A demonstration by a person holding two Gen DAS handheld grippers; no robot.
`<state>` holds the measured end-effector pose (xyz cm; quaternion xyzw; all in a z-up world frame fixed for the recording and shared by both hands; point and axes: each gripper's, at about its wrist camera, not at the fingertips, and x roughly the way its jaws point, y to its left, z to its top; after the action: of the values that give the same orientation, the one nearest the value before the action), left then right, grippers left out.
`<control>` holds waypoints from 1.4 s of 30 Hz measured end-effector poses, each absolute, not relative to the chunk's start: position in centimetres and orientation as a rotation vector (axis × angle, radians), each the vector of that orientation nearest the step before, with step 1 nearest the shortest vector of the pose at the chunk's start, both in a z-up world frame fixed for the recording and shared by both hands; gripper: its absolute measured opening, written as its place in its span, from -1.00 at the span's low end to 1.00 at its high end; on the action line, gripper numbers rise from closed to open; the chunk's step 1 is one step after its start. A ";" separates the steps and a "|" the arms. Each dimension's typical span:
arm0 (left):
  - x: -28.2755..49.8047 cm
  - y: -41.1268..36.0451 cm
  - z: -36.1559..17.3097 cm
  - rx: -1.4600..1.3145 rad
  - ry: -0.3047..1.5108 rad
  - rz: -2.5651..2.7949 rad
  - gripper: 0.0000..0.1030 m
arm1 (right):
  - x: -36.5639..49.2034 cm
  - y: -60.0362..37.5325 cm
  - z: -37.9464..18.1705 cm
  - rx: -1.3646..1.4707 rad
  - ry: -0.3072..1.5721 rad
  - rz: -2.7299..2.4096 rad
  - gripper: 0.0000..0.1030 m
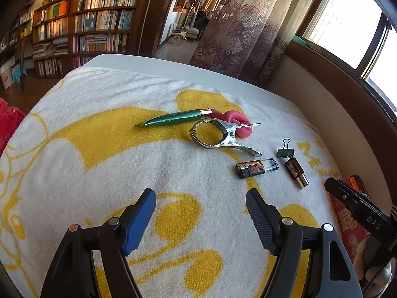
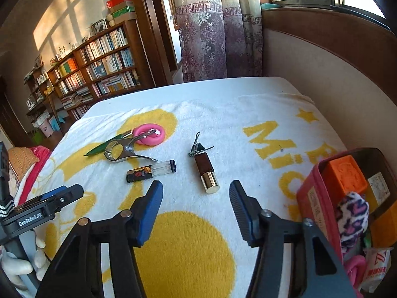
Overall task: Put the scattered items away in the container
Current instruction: 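Grasp the brown-and-gold lipstick tube with the right gripper, then lift the lipstick tube with the right gripper while the left grasps the black-and-clear tube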
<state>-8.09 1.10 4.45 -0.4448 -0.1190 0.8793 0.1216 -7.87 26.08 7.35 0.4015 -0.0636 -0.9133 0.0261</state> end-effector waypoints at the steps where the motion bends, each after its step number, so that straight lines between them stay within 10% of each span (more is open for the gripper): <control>1: -8.1 1.1 4.4 -1.302 -0.347 2.565 0.49 | -8.4 26.1 7.0 1.258 -0.192 -2.818 0.10; 15: -8.6 1.2 3.3 -1.350 -0.344 2.547 0.49 | -13.4 25.6 3.8 1.365 -0.139 -2.791 -0.08; 20: -8.7 1.4 2.8 -1.369 -0.331 2.543 0.49 | -13.9 25.7 2.0 1.430 -0.073 -2.805 -0.58; 42: -9.4 8.3 3.9 -1.405 -0.121 2.484 0.49 | -11.4 29.2 5.4 1.277 -0.330 -2.891 -0.58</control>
<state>-9.39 8.33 3.86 -0.4869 -0.0419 0.8608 0.1423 -11.39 29.17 5.44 0.4019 -0.1038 -0.9096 -0.0182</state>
